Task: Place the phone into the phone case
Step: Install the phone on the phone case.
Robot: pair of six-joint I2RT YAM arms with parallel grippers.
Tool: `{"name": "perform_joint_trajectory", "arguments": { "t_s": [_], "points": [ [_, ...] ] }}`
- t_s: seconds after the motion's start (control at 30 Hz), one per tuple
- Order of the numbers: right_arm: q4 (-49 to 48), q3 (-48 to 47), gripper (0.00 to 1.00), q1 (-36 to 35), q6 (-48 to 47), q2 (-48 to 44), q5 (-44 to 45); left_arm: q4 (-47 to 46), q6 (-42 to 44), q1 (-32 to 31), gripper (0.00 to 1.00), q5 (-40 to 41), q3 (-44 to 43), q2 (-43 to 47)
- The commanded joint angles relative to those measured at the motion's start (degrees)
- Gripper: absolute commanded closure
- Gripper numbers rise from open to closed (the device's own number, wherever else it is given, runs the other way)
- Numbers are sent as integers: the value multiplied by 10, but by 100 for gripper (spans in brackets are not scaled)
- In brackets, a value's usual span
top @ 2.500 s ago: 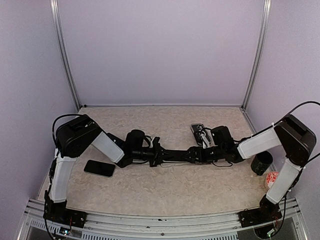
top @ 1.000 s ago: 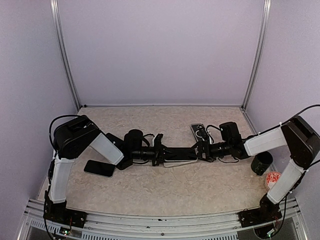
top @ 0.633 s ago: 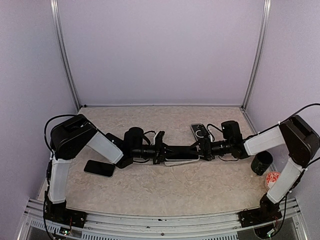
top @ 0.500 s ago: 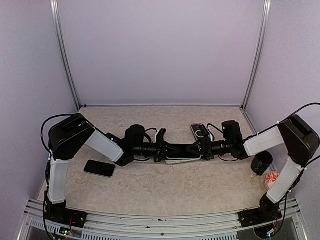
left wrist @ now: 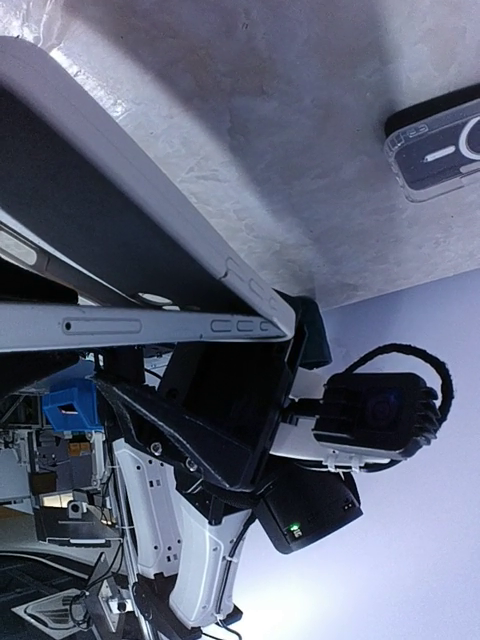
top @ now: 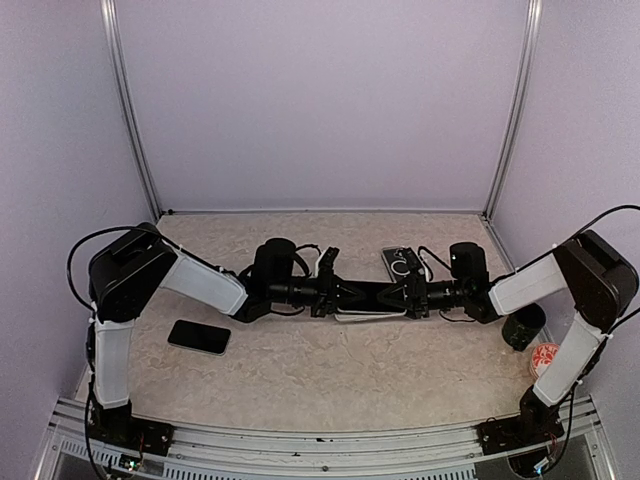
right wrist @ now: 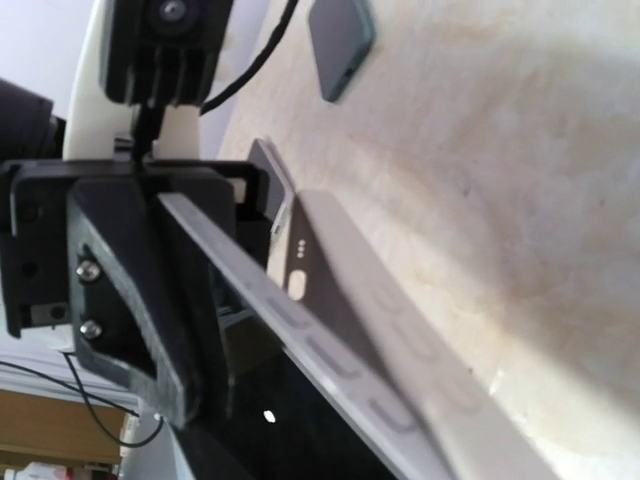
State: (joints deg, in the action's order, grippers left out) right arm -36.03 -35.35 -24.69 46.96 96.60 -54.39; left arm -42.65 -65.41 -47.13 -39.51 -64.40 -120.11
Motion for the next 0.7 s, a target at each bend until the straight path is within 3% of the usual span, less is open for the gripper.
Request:
{"name": "perform_joint_trajectory", "arguments": {
  "t_s": [0.0, 0.4, 0.67],
  "points": [
    [-100, 12, 43, -4, 23, -3, -56, 43, 32, -10, 100, 15, -26, 24],
    [-257, 44, 60, -4, 102, 17, -89, 125, 65, -15, 100, 35, -51, 32],
    [-306, 55, 80, -4, 126, 26, -98, 151, 76, -15, 99, 44, -57, 31]
  ]
}}
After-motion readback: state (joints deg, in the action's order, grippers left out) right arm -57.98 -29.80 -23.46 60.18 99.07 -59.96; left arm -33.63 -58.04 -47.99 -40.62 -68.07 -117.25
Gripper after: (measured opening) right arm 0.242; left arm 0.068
